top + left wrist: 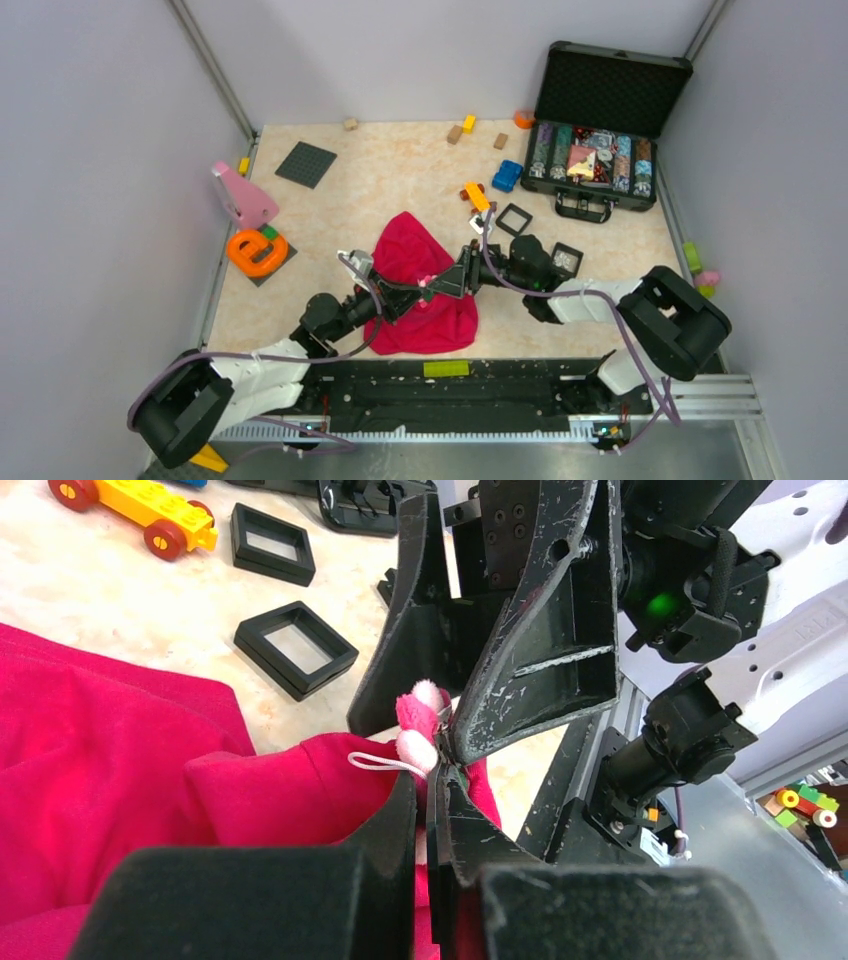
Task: Remove the brooch from the garment
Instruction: Remove the brooch from the clothes.
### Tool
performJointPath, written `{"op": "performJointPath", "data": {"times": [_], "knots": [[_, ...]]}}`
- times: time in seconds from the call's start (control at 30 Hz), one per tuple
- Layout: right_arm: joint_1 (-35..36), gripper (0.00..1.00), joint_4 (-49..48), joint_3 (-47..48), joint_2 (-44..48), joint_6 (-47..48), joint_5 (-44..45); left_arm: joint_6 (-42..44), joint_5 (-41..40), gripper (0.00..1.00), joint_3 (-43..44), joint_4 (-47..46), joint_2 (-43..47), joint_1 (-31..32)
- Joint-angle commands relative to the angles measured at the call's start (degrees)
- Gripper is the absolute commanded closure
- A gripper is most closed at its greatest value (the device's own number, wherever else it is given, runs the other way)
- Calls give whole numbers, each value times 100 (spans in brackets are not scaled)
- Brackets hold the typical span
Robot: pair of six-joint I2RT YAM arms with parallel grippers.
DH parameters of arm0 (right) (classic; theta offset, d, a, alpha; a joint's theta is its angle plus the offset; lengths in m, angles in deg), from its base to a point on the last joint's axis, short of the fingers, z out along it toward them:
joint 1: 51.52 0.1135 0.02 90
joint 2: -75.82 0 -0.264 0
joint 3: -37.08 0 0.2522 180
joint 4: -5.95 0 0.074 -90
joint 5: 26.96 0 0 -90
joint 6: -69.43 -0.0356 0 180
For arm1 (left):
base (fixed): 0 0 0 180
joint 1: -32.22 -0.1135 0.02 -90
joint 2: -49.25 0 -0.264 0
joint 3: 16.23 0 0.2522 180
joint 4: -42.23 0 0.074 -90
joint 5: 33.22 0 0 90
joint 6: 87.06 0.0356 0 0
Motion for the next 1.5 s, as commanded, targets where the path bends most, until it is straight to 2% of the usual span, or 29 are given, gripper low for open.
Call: {"op": "performJointPath", "data": {"times": [0.0,0.37,0.53,0.63,0.73,0.9,0.93,1.03,1.1,1.17,1.3,1.47], "knots": [[-49,39,-473,255,276,103,351,-76,346,100,128,532,261,146],[-118,36,-384,152,544,3,239,-94,238,100,111,492,175,143],[-128,16,-63,-53,664,493,-54,-106,139,100,148,502,123,142],[-122,11,447,-117,699,1010,-240,-96,111,100,168,489,125,133],[-120,10,830,-219,739,1299,-220,-69,67,100,176,502,113,133],[-120,29,1102,-369,822,1438,-127,-59,-91,100,144,499,135,133],[-113,30,1091,-387,812,1442,-184,-59,-117,100,132,501,144,134],[-47,19,982,-357,635,1486,-562,-5,-182,100,126,503,164,125],[-15,17,715,-390,451,1456,-786,90,-217,100,117,510,166,124],[-14,16,496,-434,362,1405,-736,259,-252,100,69,452,166,92],[-5,16,643,-197,190,1526,-669,763,-353,100,42,333,189,46],[65,22,1049,105,-20,1777,-590,1162,-537,100,323,841,318,42]]}}
